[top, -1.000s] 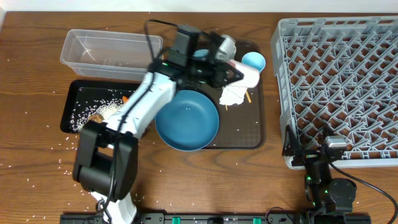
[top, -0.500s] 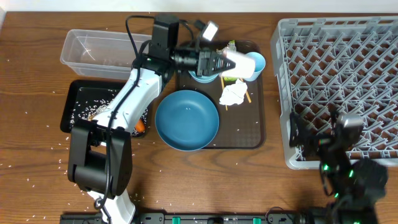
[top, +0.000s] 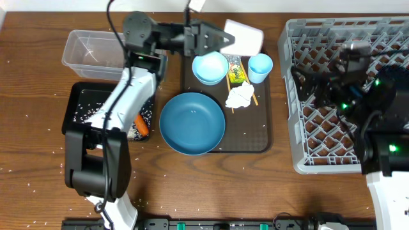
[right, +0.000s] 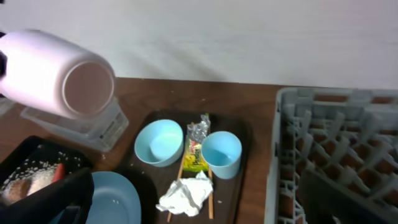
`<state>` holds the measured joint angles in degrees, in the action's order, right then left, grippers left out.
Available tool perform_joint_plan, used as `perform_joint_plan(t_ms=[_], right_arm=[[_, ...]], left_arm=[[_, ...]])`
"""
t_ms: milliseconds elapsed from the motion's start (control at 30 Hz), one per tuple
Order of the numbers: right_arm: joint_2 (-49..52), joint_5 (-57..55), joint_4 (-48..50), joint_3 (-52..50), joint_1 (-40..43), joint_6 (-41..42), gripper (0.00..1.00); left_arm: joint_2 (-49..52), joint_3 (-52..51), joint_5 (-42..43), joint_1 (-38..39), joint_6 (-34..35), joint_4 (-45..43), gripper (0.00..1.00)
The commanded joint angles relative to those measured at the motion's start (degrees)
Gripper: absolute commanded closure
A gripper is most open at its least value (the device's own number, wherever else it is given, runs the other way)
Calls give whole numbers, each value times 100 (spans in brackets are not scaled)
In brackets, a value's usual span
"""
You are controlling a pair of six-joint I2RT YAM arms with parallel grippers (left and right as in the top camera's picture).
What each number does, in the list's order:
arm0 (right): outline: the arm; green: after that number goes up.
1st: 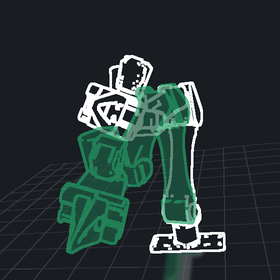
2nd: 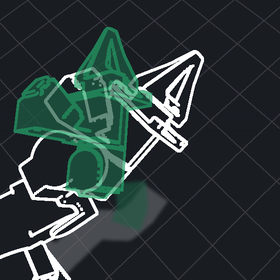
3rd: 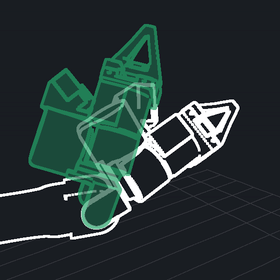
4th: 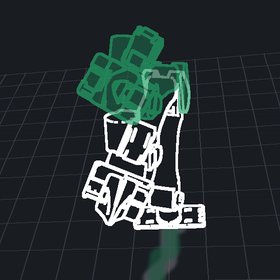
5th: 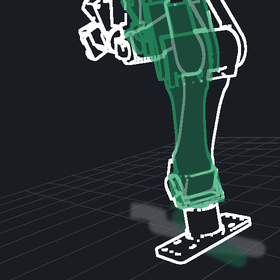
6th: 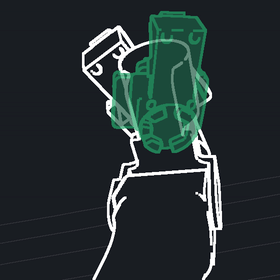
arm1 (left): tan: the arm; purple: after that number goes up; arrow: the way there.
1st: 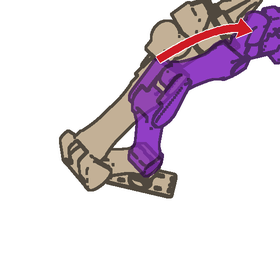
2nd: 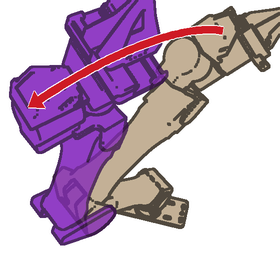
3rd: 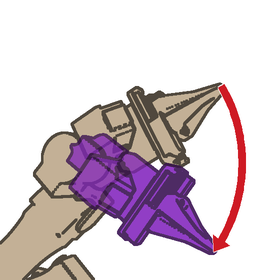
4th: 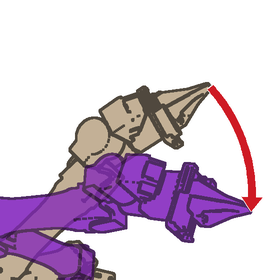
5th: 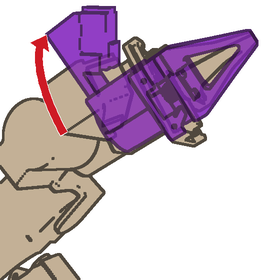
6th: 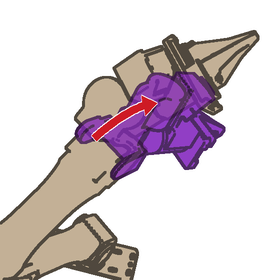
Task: Sort waste into correct bins and load items into the dishwasher rack
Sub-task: 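Lift the pink cup upward with the left gripper, raise the right arm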
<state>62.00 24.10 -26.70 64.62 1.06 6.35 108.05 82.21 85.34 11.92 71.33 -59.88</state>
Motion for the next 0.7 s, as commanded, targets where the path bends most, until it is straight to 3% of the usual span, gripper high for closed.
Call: perform_joint_plan(t_ms=[0, 333, 667], right_arm=[[131, 219, 13, 111, 44, -133, 1], [361, -72, 212, 109, 52, -129, 1], [791, 2400, 1362, 109, 151, -129, 18]], left_arm=[[-48, 66, 103, -76, 660, -68, 94], [-48, 63, 63, -76, 656, -24, 94], [-13, 46, 136, -234, 391, 251, 94]])
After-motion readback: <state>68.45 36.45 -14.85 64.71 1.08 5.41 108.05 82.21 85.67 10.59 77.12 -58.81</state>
